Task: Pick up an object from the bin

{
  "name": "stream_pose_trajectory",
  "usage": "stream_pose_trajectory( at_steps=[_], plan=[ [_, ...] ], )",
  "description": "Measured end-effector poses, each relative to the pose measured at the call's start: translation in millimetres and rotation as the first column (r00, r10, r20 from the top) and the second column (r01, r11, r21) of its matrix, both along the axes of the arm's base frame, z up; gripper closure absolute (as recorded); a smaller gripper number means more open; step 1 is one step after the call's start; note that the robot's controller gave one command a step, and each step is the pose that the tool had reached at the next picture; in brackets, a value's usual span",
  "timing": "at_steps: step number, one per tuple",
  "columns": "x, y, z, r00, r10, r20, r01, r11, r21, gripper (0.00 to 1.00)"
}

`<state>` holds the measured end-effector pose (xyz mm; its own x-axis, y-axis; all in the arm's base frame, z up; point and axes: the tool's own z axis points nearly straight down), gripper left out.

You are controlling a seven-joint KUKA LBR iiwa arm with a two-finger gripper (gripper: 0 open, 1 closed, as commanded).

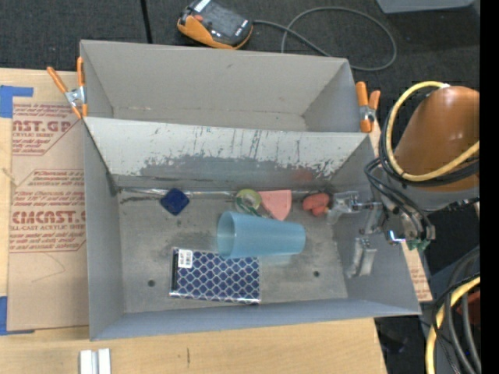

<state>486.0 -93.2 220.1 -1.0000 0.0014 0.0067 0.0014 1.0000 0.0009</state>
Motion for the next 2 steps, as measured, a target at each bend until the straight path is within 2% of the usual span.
stream_pose_trajectory(
  at_steps=[1, 2],
  plan=[
    [1.8, 0.5, 4.2, 1.000, 0.002, 0.008, -0.002, 1.000, -0.001, 0.00],
    [33.8, 30.7, -56.5, 0.999, 0.043, 0.012, -0.043, 0.999, -0.002, 0.00]
  ],
)
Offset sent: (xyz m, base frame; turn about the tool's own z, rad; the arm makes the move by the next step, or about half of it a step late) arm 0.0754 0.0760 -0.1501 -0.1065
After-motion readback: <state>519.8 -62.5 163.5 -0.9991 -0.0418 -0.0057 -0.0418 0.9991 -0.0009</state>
